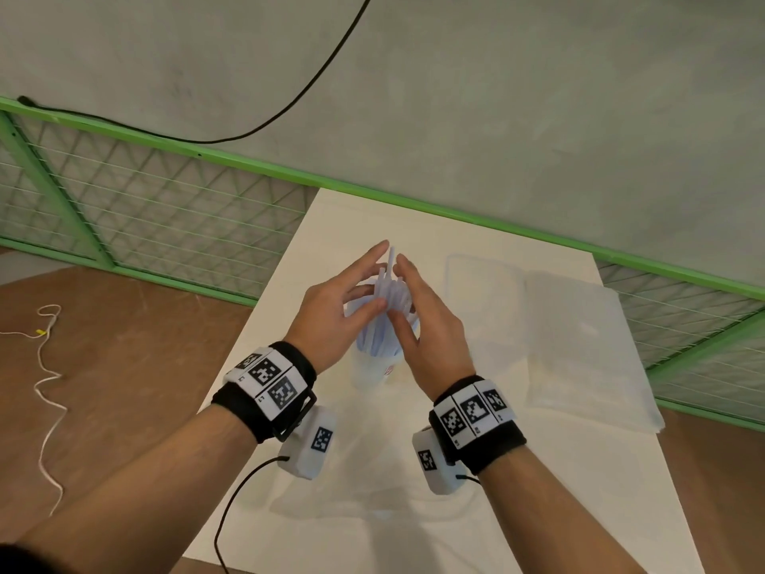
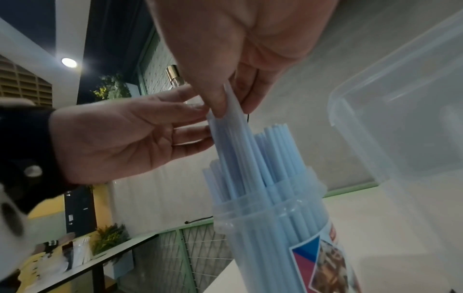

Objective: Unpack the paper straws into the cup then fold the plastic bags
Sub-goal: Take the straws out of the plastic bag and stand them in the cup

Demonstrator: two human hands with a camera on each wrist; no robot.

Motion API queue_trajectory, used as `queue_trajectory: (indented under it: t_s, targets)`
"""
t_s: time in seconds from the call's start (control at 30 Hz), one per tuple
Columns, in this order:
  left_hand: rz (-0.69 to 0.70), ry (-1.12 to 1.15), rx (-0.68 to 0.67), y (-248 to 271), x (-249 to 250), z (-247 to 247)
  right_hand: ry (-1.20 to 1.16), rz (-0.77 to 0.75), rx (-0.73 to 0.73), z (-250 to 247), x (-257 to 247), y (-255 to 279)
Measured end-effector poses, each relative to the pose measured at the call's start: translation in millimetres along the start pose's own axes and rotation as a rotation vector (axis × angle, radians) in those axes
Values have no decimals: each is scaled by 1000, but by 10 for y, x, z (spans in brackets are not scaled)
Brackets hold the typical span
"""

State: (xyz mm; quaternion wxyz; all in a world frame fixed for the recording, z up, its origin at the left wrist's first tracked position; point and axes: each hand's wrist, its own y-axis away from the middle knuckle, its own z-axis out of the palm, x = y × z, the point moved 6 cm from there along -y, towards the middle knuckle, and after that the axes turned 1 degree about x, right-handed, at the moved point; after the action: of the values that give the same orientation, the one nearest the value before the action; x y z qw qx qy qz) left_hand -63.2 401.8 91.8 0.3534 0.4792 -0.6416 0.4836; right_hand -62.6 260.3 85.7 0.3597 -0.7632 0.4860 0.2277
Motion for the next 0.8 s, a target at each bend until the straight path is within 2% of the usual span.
queue_trajectory:
  t_s: [0.1, 0.2, 0.27, 0.47, 0.57, 0.7, 0.8]
  targets:
    - [35, -141, 40, -6, -67, -6, 46, -40, 12, 88, 49, 18]
    - [45, -215, 69, 54, -141, -26, 209, -168, 92, 151, 66, 87]
    - [49, -266, 91, 102, -147, -38, 282, -185, 130, 178, 81, 112]
    - [76, -368, 118, 134, -177, -64, 232, -276, 215, 88, 65, 118]
    - [94, -447, 116, 173, -230, -40, 228, -257, 244, 70, 77, 136]
    - [188, -558, 82, 214, -371, 31, 259, -266, 298, 59, 110, 101]
    - [200, -621, 31, 250, -456, 43, 272, -223, 256, 94, 132, 91]
